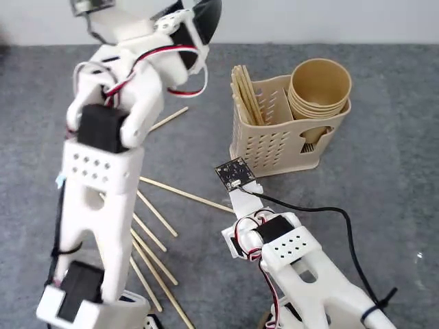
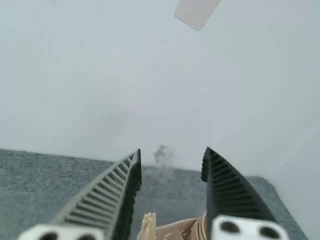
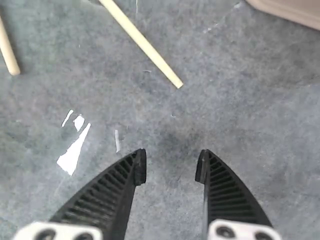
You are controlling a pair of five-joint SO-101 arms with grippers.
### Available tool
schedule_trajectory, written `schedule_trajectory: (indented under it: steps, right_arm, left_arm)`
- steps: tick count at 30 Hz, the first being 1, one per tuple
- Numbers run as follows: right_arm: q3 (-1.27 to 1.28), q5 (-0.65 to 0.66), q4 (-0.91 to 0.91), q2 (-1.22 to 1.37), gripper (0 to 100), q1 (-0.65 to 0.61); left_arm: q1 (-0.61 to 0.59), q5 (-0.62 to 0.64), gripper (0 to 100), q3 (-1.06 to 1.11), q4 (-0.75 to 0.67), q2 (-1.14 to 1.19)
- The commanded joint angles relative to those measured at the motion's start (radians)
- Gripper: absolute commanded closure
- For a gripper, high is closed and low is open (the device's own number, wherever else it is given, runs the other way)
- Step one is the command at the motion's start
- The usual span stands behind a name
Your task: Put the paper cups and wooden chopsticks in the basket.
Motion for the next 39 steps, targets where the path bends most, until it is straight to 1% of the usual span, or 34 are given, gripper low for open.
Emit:
schedule_trajectory:
  steps: [1, 7, 13, 16, 21, 24, 27, 33, 39]
  right_arm:
    - [-0.003, 0.014, -0.001, -0.021, 81.6, 0.007]
    - [-0.003, 0.014, -0.001, -0.021, 81.6, 0.007]
    - [-0.003, 0.014, -0.001, -0.021, 81.6, 0.007]
    - [-0.003, 0.014, -0.001, -0.021, 81.6, 0.007]
    - [0.005, 0.014, -0.004, -0.021, 81.6, 0.007]
    - [0.006, 0.014, -0.015, -0.021, 81.6, 0.005]
    - [0.006, 0.014, -0.015, -0.021, 81.6, 0.005]
    - [0.006, 0.014, -0.015, -0.021, 81.6, 0.005]
    - [0.006, 0.014, -0.015, -0.021, 81.6, 0.005]
  left_arm:
    - [-0.055, 0.034, 82, -0.008, 0.106, -0.077]
    - [-0.210, 0.032, 85, -0.008, 0.305, -0.041]
    - [-0.344, 0.031, 85, -0.008, 0.474, 0.051]
    - [-0.404, 0.028, 85, -0.007, 0.539, 0.129]
    - [-0.489, -0.006, 85, -0.012, 0.628, 0.331]
    - [-0.542, -0.008, 85, -0.013, 0.631, 0.453]
    - [-0.568, -0.058, 85, -0.013, 0.629, 0.565]
    - [-0.566, -0.071, 85, -0.016, 0.628, 0.743]
    - [-0.552, -0.066, 85, -0.054, 0.557, 0.850]
